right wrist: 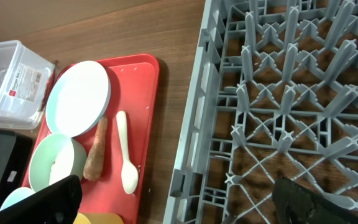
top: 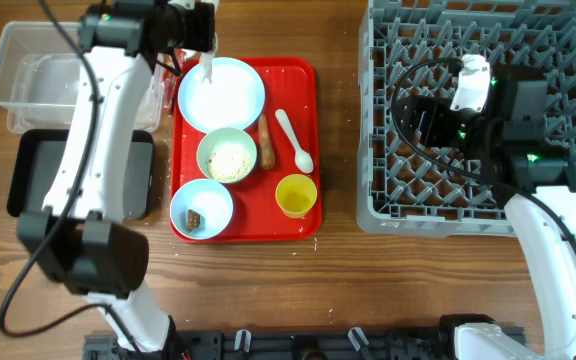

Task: Sort waste into correct bins and load items into the dishwasher rack
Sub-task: 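Grasp the white tissue on the plate with the left gripper, drop into clear bin, then grasp the red wrapper from the plate with left gripper, drop into clear bin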

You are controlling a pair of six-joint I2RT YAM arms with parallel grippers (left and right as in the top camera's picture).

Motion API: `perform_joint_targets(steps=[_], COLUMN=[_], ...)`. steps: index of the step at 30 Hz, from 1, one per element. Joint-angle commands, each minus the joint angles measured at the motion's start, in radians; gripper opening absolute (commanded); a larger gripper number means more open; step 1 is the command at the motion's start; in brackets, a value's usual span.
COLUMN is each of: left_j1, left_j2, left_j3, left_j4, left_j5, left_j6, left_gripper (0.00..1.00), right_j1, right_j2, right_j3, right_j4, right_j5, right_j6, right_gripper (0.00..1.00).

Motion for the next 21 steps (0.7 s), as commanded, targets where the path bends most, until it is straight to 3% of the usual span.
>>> perform_joint_targets(steps=[1,5,10,11,12,13,17,21], left_j1=[0.041,0.181,0.359,0.373,0.380,0.380,0.369,0.293], left_j2=[-0.046,-0.040,0.089,0.131,0.172,0.209,0.251,0.152], left_j3=[0.011,0.011,0.011,0.011,0.011,0.011,0.011,0.011], left_j4=[0.011,0.058,0.182,0.193,0.195,0.194,0.175,0.179], left_j5=[0.015,0.005,-0.034,-0.033,-0.034,-0.034,-0.029,-0.058], left_j6=[-0.018,-0.026,-0.025,-0.025,-0.025,-0.025,-0.025,-0.013], left_gripper=[0.04,0.04,0.04,0.09,0.50,1.00,1.00,1.00], right_j1=[0.003,0.003,0.003,0.003,0.003,0.003,0.003,0.003], right_j2=[0.008,0.008,0.010,0.010,0.012,0.014,0.014,0.014], right_j3=[0.024,0.024,0.024,0.024,0.024,0.024,0.024,0.024], right_j4=[0.000,0.000,0.000,0.000,0.000,-0.001,-0.001,0.000], right_j5=[0.017,0.016,0.017,0.016,0.016,0.017,0.017,0.017], right_j6=[0.011,0.012,0.013,0.014,0.014,0.014,0.014,0.013], right_gripper=[1.00,1.00,0.99,0.99,1.00,1.00,1.00,1.00])
